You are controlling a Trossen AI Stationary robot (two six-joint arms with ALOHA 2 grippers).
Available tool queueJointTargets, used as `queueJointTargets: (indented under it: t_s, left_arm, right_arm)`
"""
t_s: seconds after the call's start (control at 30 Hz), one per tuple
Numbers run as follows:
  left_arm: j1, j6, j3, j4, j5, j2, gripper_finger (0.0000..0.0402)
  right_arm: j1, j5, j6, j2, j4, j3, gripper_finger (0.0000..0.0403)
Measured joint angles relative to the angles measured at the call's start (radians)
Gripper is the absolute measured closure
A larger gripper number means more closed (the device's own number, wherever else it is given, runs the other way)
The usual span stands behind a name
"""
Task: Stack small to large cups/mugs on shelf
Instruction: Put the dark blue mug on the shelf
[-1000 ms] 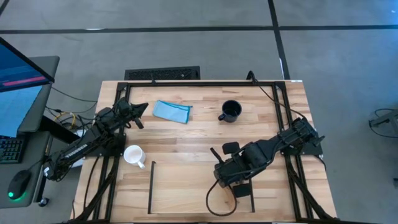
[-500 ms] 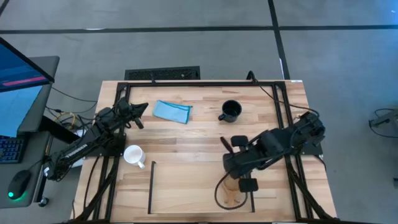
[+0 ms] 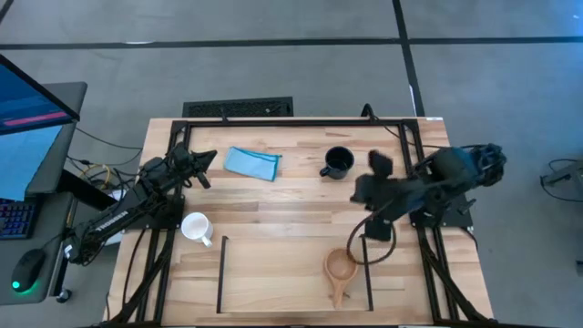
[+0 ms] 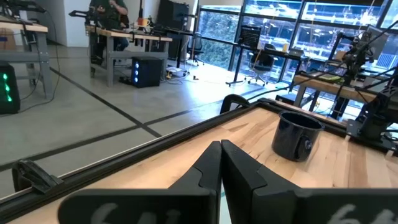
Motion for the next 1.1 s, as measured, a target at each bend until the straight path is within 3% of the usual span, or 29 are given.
queueJointTargets:
  t_s: [0.3,0.5,0.8,1.1]
  left_arm:
    - [0.0,-0.044,0.0,0.002,0.0,0.0,0.0401]
    - [0.0,-0.057,0.0,0.006,0.0,0.0,0.0401]
    - [0.0,-0.043,0.0,0.009,0.0,0.0,0.0401]
    - [0.0,-0.043,-0.001,0.009,-0.032,0.0,0.0401]
  right_arm:
    - [-0.097,0.227,0.053,-0.164,0.011,-0.239,0.0401]
    - [-0.175,0.234,0.032,-0.321,0.284,-0.53,0.0401]
    - [-0.339,0.031,-0.154,-0.531,0.832,-0.992,0.0401]
    - [-0.586,-0.186,-0.234,-0.751,1.239,-1.357,0.0401]
